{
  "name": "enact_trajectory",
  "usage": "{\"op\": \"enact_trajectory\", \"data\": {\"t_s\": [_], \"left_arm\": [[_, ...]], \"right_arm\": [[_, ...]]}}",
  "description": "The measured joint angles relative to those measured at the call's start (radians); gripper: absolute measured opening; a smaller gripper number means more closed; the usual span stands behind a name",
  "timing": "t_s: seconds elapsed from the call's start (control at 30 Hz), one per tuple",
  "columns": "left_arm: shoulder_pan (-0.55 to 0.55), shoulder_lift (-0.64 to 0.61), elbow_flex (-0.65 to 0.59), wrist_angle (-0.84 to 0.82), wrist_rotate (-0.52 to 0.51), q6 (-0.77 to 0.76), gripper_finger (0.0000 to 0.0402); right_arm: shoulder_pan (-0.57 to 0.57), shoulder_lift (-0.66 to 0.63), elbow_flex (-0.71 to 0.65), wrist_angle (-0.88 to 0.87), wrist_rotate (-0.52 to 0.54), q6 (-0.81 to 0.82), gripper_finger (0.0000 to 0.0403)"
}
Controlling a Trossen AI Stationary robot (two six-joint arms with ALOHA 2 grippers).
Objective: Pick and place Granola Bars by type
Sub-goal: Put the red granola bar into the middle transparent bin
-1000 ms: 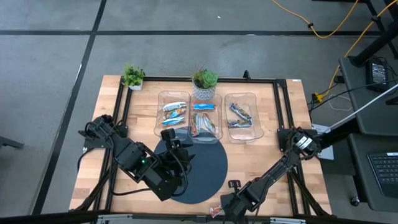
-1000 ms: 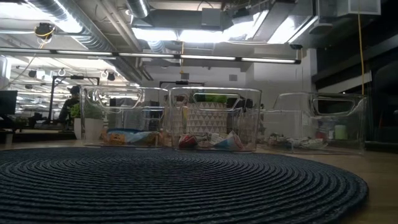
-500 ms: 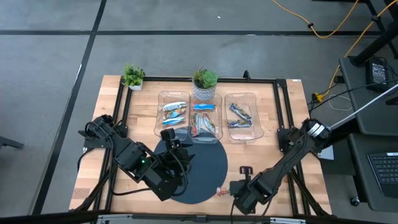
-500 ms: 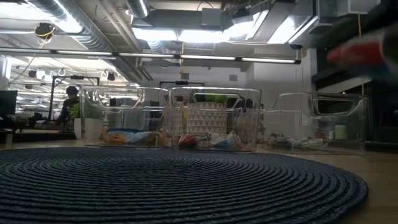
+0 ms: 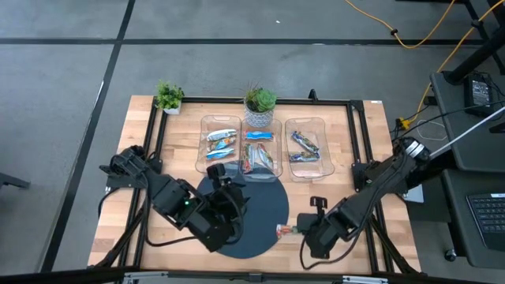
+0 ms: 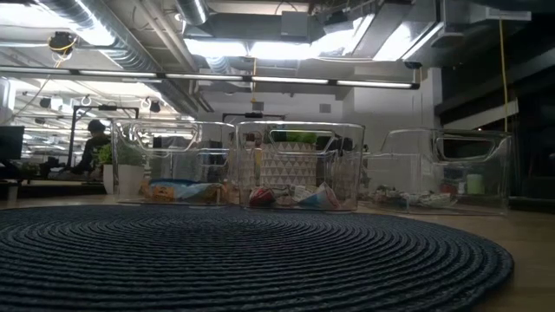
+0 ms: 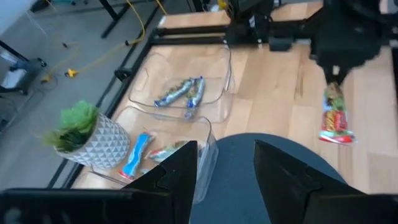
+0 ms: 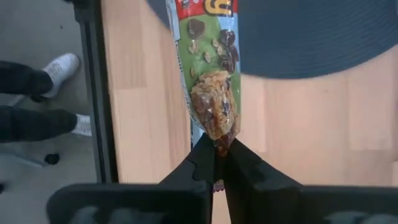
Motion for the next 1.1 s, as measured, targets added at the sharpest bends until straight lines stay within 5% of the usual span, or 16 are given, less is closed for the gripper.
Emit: {"op": "enact_trajectory", "data": {"t_s": [0.4, 0.73, 0.93, 1.1], "left_arm": [[0.083, 0.075, 0.0, 0.054, 0.184, 0.014, 0.0203], [0.128, 0.096, -0.001, 0.069, 0.204, -0.021, 0.0234], [0.066, 0.044, 0.0, 0.009, -0.056, -0.103, 0.0194], [0.036, -0.036, 0.0, -0.03, -0.062, -0.08, 0.0079]], "right_arm": [[-0.13, -0.104, 0.0, -0.026, 0.002, -0.224, 0.0018], [-0.313, -0.153, 0.0, -0.117, 0.002, -0.51, 0.0018], [-0.426, -0.187, 0.001, -0.156, 0.0, -0.687, 0.0018], [-0.49, -0.198, 0.001, -0.152, -0.003, -0.818, 0.0018]]}}
